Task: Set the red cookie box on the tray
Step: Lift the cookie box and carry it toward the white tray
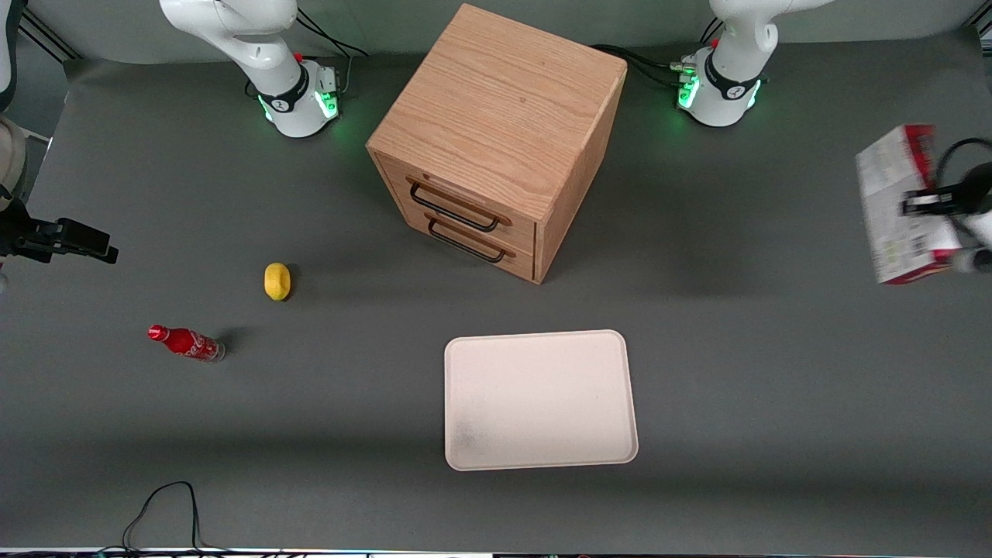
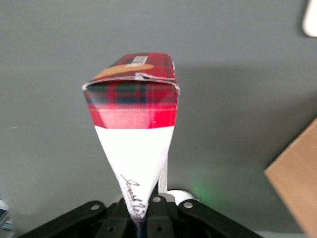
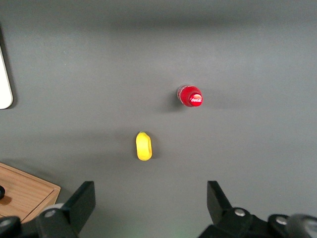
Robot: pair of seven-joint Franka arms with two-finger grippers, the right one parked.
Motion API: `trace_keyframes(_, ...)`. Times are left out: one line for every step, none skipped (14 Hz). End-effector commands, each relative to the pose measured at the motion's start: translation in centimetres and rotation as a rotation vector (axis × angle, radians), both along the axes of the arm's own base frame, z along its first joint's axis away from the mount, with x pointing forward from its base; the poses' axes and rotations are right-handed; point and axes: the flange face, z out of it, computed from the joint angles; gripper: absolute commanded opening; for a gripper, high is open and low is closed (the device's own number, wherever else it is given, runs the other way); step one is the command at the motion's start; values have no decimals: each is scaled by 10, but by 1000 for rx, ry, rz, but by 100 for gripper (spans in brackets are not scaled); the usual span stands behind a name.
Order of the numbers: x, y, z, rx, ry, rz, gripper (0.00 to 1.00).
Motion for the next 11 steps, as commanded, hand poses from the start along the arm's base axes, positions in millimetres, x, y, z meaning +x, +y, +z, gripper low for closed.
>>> trace_keyframes(41,-87,-16,10,-2,69,0)
trace_keyframes(56,-122,-23,25,-15,98,0)
trace_keyframes(71,-158,-30,37,-48,133,0)
trace_keyframes(85,-193,-41,49,-78,173,0)
trace_keyframes(94,-225,-54,53,-99,202,0)
trace_keyframes(102,-251,-66,51,-128,230,0)
trace_keyframes(108,-275,-82,43,-155,263,0)
trace_keyframes(112,-296,-94,18,-188,297,0)
trace_keyframes(115,-310,-109,-6,-199,315,0)
trace_keyframes(119,-315,-121,-21,-207,314,0)
trace_keyframes(123,-318,-131,-31,-217,318,0)
